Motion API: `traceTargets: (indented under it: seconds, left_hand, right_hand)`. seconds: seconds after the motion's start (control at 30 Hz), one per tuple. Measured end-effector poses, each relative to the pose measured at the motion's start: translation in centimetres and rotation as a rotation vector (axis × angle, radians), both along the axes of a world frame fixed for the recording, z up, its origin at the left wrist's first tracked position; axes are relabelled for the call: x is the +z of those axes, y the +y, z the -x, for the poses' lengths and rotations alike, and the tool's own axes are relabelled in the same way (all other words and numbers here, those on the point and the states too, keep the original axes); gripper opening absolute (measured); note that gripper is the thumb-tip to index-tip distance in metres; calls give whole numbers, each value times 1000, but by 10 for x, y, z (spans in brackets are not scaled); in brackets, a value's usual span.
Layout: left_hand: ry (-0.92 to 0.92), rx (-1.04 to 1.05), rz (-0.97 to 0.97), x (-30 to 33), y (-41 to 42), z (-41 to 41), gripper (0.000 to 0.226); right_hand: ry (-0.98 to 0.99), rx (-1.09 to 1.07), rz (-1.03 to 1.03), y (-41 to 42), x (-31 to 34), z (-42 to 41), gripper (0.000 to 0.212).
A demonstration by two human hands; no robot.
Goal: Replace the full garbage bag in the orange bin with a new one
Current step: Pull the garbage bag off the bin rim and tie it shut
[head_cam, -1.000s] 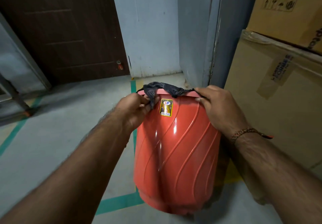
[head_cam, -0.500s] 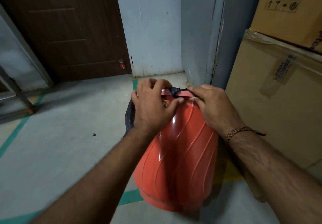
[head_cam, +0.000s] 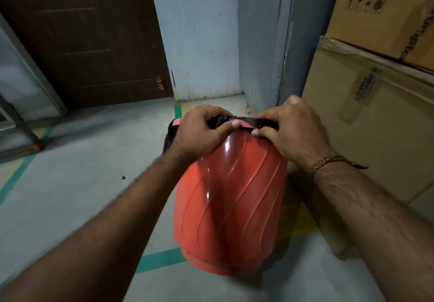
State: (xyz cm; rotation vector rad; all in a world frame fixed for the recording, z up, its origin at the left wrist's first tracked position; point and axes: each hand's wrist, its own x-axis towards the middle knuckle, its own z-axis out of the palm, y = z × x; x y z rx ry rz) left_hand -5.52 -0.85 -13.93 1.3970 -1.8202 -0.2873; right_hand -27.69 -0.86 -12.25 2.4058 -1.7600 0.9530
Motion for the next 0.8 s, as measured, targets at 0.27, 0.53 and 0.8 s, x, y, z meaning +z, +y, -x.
traceTargets:
  seconds: [0.27,0.53,0.8]
  left_hand:
    - [144,37,-64,-7,-2,-3,35]
    - [234,39,-99,-6,3,-4,50]
    - [241,81,-88,-7,1,-6,51]
  right_hand:
    - [-254,59,-83,3,10,-4,14]
    - [-315,-18,-75,7,11,-7,14]
    - [357,95,124,24,2,-2,55]
